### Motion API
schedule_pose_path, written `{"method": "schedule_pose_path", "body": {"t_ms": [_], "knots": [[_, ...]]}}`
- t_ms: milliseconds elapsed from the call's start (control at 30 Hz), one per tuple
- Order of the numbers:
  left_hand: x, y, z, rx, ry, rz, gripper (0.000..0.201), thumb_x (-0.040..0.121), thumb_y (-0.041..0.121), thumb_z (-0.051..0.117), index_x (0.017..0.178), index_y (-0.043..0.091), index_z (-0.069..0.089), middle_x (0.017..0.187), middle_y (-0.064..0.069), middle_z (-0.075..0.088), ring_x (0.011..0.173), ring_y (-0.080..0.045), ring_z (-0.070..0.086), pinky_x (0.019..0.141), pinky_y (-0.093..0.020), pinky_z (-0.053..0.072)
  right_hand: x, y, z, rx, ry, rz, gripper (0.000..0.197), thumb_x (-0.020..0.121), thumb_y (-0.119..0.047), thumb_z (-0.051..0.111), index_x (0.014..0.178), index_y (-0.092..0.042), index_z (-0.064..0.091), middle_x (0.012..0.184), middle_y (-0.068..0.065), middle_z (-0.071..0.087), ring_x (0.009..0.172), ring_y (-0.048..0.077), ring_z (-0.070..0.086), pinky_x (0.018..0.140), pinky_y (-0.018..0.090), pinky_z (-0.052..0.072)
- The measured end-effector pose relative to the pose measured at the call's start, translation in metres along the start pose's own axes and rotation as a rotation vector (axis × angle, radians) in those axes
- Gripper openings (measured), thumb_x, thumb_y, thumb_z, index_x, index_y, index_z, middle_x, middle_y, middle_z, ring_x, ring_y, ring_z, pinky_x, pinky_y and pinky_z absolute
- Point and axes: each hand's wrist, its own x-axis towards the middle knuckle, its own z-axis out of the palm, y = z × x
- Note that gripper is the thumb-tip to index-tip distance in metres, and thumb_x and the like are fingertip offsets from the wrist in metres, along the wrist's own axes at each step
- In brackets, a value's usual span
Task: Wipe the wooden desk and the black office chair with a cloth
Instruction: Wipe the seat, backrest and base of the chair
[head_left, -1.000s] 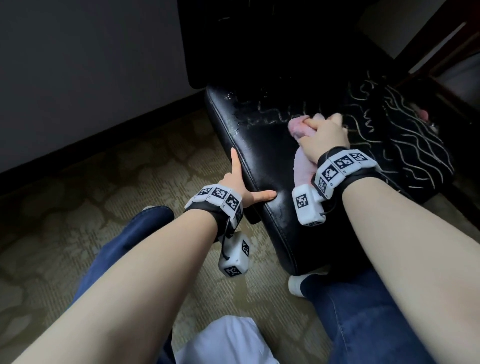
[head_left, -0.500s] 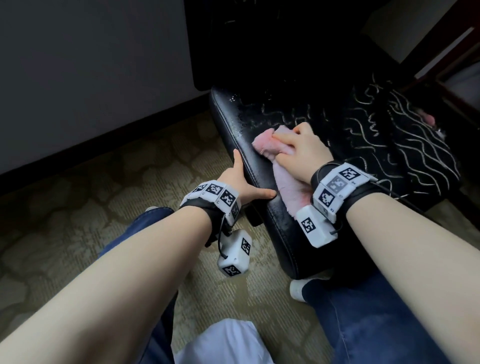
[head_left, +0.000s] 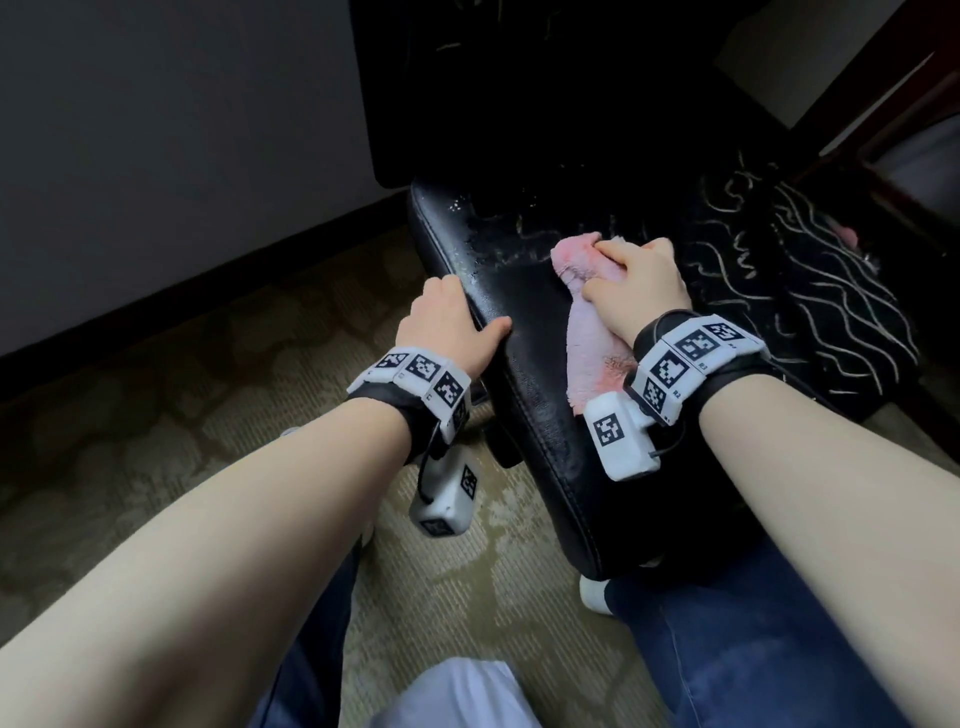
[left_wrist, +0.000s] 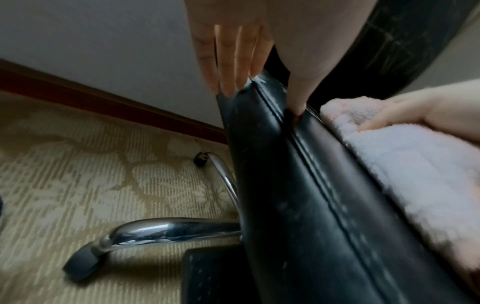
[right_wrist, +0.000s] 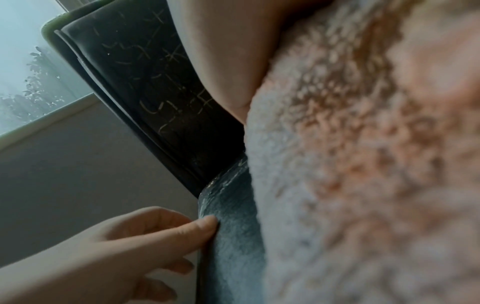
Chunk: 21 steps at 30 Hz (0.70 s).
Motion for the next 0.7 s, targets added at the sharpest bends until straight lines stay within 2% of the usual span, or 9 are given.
{"method": "schedule_pose_path", "body": {"t_ms": [100,167,233,300,367,467,567,633,700], "knots": [[0.015,0.003,-0.005,-0.108,0.035,-0.1,0.069,0.076,0.057,0.066,0.121,0.009,0.041,0.123,-0.009,0.041,0.113,-0.029,0.048,0.089,-0.04,0.045,0.006,0.001,0.0,0.02,0.041,-0.001,0.034,0.084,-0.021,0.055,0.117,-0.03,0.06,0.118,0.004,0.041,0.1,0.028,0.052,0.074,0.03,0.04],[0.026,0.009,-0.007,-0.163,0.018,-0.181,0.09,0.071,0.062,0.067,0.134,0.008,0.033,0.133,-0.01,0.038,0.122,-0.029,0.043,0.093,-0.04,0.04,0.011,0.0,0.0,0.042,0.085,0.005,0.036,0.085,-0.02,0.054,0.119,-0.029,0.058,0.118,0.005,0.04,0.1,0.029,0.053,0.074,0.031,0.043],[0.035,0.012,-0.007,-0.213,-0.067,-0.247,0.118,0.064,0.067,0.071,0.147,0.007,0.014,0.147,-0.013,0.029,0.134,-0.03,0.033,0.106,-0.042,0.035,0.018,-0.001,-0.001,0.049,0.125,0.005,0.038,0.086,-0.021,0.054,0.123,-0.029,0.056,0.122,0.006,0.041,0.102,0.029,0.052,0.076,0.031,0.042],[0.041,0.012,-0.003,-0.264,-0.177,-0.281,0.133,0.06,0.062,0.078,0.15,0.006,-0.002,0.154,-0.014,0.021,0.139,-0.03,0.028,0.112,-0.043,0.03,0.025,-0.003,-0.003,0.052,0.168,0.001,0.039,0.088,-0.022,0.053,0.126,-0.029,0.055,0.124,0.008,0.041,0.105,0.03,0.051,0.075,0.03,0.04],[0.044,0.008,0.003,-0.307,-0.222,-0.29,0.137,0.059,0.055,0.082,0.149,0.008,-0.01,0.155,-0.013,0.018,0.14,-0.029,0.028,0.112,-0.042,0.03,0.031,-0.006,-0.001,0.042,0.178,0.015,0.04,0.089,-0.021,0.051,0.128,-0.029,0.052,0.128,0.009,0.041,0.11,0.032,0.048,0.081,0.033,0.042],[0.043,0.005,0.007,-0.325,-0.214,-0.279,0.136,0.062,0.052,0.082,0.149,0.01,-0.014,0.158,-0.01,0.011,0.142,-0.026,0.023,0.113,-0.039,0.028,0.032,-0.014,0.01,-0.102,0.092,0.035,0.045,0.088,-0.028,0.05,0.133,-0.033,0.045,0.134,0.009,0.038,0.118,0.034,0.041,0.094,0.045,0.041],[0.041,0.003,0.009,-0.385,-0.202,-0.276,0.133,0.064,0.049,0.082,0.15,0.015,-0.014,0.159,-0.007,0.004,0.143,-0.024,0.021,0.114,-0.035,0.025,0.034,-0.016,0.015,-0.195,0.053,-0.002,0.051,0.083,-0.041,0.058,0.131,-0.033,0.043,0.13,0.008,0.038,0.115,0.035,0.041,0.086,0.039,0.04],[0.039,0.0,0.011,-0.411,-0.199,-0.281,0.132,0.065,0.047,0.082,0.15,0.017,-0.013,0.16,-0.006,0.0,0.144,-0.024,0.018,0.114,-0.033,0.021,0.037,-0.015,0.013,-0.145,0.033,-0.002,0.05,0.084,-0.032,0.058,0.132,-0.033,0.046,0.129,0.009,0.039,0.113,0.036,0.045,0.082,0.034,0.039],[0.041,-0.001,0.012,-0.436,-0.198,-0.286,0.131,0.064,0.047,0.083,0.15,0.019,-0.012,0.16,-0.006,0.0,0.145,-0.023,0.015,0.115,-0.032,0.019,0.037,-0.016,0.013,-0.136,0.023,-0.034,0.046,0.084,-0.026,0.057,0.129,-0.033,0.05,0.126,0.008,0.042,0.11,0.036,0.048,0.083,0.034,0.041]]}}
